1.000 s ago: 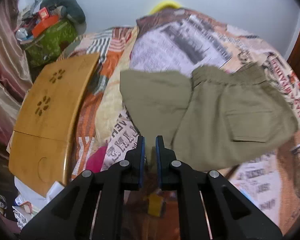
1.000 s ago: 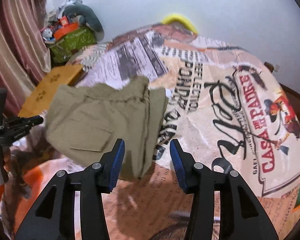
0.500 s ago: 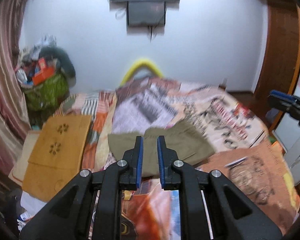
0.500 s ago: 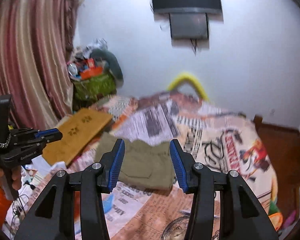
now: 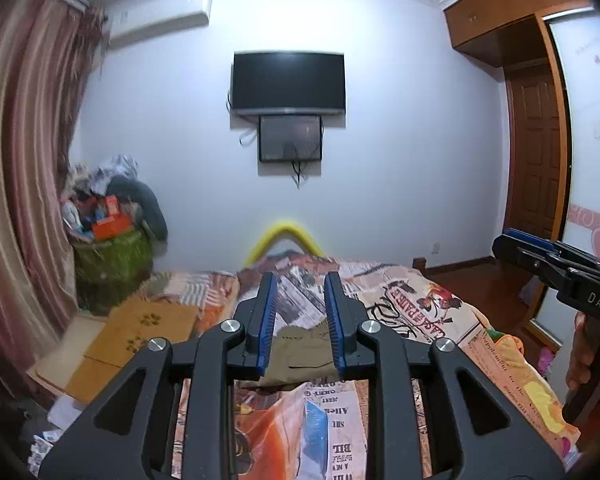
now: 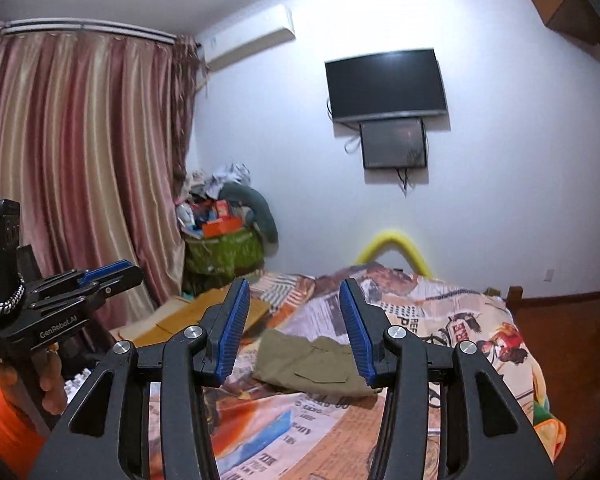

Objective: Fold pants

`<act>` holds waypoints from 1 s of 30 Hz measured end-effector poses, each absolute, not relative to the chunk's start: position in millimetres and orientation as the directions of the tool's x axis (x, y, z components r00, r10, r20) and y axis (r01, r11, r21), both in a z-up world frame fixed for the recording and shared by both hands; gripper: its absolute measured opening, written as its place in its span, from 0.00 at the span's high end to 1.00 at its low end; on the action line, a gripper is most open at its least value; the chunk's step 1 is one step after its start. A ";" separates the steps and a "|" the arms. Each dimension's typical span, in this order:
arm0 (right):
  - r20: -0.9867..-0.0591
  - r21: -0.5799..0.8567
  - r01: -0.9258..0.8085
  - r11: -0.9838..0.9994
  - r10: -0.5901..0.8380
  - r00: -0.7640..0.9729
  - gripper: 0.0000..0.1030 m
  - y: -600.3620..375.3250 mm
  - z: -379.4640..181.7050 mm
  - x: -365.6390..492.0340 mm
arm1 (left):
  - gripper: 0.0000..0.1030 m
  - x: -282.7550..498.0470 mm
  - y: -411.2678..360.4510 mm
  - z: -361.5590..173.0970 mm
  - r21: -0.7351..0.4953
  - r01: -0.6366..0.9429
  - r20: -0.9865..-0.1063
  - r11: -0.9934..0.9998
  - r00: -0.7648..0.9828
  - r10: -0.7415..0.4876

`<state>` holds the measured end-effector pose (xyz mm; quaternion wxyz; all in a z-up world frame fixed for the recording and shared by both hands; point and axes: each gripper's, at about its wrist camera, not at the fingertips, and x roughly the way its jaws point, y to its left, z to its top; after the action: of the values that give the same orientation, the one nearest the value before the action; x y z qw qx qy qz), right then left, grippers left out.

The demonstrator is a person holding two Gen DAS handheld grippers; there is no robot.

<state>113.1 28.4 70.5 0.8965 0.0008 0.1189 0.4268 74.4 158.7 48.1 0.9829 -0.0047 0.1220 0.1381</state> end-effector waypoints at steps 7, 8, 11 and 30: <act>-0.154 0.056 -0.758 0.650 0.755 0.637 0.56 23.5 65.2 78.5 | 0.44 29.7 125.4 47.8 0.049 -0.270 -0.152 0.962 0.950 0.274; -0.152 0.050 -0.755 0.654 0.752 0.642 0.49 22.3 65.2 75.0 | 0.38 26.1 123.7 47.3 0.046 -0.271 -0.148 0.962 0.950 0.275; -0.134 0.055 -0.739 0.672 0.738 0.661 0.26 20.3 65.4 69.5 | 0.21 16.2 118.4 46.9 0.032 -0.276 -0.126 0.961 0.952 0.278; -0.108 0.051 -0.673 0.738 0.674 0.731 0.00 7.5 61.8 48.4 | 0.00 -2.1 113.9 40.5 -0.014 -0.279 -0.109 0.960 0.955 0.276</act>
<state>48.4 7.5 61.8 0.9303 0.0041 0.0596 0.3620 -2.1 113.9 40.5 0.9886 -0.0149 0.0532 0.1402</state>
